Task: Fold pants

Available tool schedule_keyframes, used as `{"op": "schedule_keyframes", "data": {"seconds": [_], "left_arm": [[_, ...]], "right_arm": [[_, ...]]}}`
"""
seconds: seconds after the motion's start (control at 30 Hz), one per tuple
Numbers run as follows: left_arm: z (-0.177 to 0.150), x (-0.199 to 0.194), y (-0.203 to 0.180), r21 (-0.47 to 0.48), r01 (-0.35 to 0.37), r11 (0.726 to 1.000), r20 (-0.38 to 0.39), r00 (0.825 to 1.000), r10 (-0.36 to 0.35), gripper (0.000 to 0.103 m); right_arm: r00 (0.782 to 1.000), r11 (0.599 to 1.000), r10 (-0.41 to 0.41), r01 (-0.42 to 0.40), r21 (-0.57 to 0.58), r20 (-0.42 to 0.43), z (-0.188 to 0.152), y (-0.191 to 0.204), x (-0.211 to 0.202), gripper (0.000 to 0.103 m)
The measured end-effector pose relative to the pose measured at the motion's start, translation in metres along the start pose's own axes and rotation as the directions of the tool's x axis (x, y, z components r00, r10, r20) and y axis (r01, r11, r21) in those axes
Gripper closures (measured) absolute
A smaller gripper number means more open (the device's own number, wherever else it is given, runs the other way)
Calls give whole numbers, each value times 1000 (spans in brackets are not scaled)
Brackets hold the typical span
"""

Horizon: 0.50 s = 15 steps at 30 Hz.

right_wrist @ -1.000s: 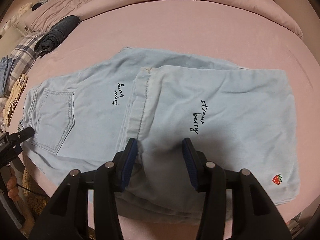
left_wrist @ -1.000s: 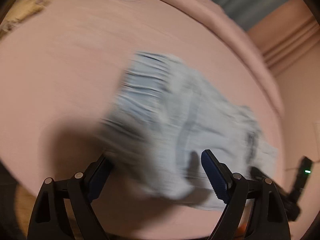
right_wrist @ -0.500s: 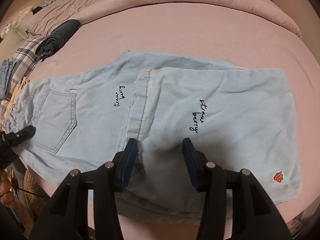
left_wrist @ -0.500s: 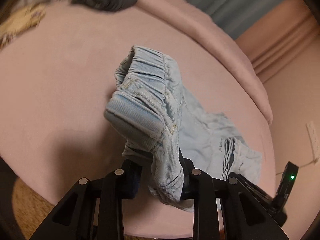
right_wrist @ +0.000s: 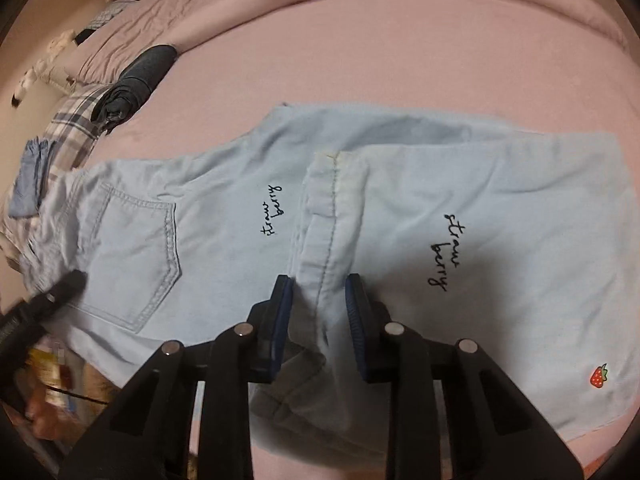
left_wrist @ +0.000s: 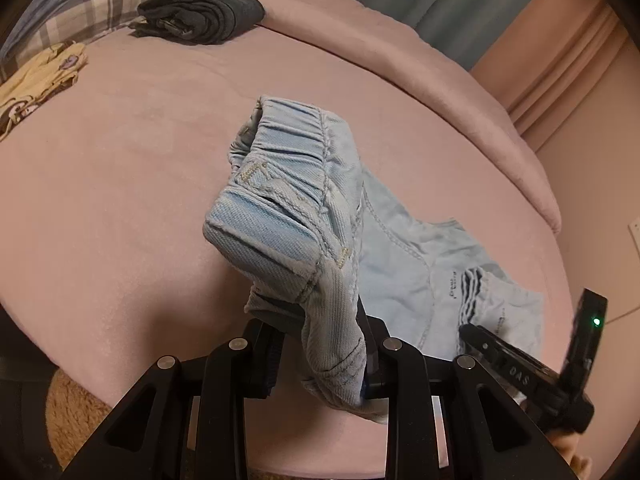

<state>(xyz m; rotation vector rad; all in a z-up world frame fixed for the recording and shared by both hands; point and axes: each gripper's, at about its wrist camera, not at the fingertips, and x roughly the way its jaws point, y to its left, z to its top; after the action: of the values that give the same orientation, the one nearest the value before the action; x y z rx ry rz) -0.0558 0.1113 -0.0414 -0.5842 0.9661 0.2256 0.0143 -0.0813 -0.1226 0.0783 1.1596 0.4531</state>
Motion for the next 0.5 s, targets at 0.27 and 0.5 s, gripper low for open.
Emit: {"op": "schedule_keyframes", "data": {"seconds": [0.27, 0.5], "left_arm": [[0, -4, -9, 11, -11, 1000, 12, 1000, 11, 76], [1, -19, -31, 79, -18, 997, 60, 998, 14, 76]], "right_arm": [[999, 999, -36, 36, -36, -5, -7, 2, -6, 75], [999, 997, -53, 53, -50, -9, -16, 7, -13, 75]]}}
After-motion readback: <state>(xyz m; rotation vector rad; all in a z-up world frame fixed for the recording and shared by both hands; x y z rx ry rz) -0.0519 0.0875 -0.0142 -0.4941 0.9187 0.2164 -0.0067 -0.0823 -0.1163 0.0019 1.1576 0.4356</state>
